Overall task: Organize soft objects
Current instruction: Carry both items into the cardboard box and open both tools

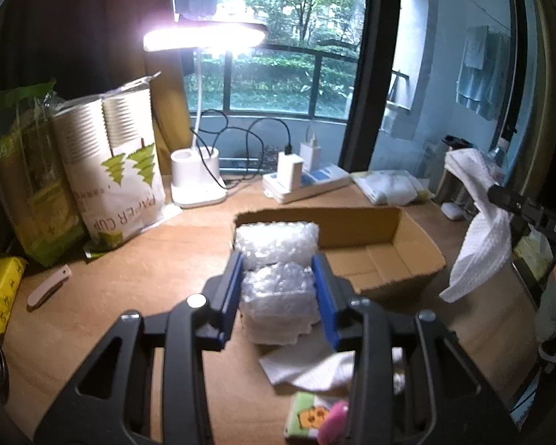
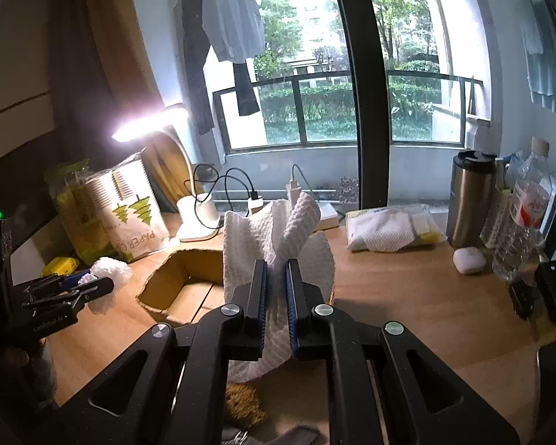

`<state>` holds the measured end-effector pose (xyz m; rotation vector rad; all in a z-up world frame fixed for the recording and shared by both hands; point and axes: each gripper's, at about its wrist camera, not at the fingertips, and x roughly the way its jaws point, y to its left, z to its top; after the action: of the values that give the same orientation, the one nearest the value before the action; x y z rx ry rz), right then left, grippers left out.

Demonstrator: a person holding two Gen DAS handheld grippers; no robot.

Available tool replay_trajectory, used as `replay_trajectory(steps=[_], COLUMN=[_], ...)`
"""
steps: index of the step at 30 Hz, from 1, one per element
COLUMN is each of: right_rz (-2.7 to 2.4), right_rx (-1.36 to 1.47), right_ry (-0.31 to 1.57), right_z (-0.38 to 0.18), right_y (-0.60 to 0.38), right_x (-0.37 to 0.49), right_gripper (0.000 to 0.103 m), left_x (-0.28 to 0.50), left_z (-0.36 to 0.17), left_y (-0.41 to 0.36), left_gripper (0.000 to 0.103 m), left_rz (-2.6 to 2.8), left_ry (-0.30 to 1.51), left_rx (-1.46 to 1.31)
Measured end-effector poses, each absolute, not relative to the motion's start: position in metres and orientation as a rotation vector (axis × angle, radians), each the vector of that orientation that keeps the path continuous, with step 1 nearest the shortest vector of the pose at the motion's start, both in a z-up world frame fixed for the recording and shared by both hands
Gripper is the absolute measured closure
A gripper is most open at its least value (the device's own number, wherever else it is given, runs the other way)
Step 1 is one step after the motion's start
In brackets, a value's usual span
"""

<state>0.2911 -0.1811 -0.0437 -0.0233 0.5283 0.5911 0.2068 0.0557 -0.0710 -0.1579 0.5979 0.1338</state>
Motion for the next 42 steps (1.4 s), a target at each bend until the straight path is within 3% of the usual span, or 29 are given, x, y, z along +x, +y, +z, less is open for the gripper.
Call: replay_trajectory(steps=[16,42], right_rz=[0.493,0.529], right_rx=[-0.077,-0.247], right_ry=[0.468,0.791], right_z=[-0.061,-0.152], right_y=[-0.166,-0.115], right_x=[0.329,0.36], right_gripper=[0.092,0.092], left_x=[0.255,0.288], left_z=[-0.089,-0.132], left_y=[0.065,0.075], left_gripper=[0.064,0.063], left_rz=[0.163,0.155], left_ry=[0.577,0.73], left_rx=[-0.147,-0.17])
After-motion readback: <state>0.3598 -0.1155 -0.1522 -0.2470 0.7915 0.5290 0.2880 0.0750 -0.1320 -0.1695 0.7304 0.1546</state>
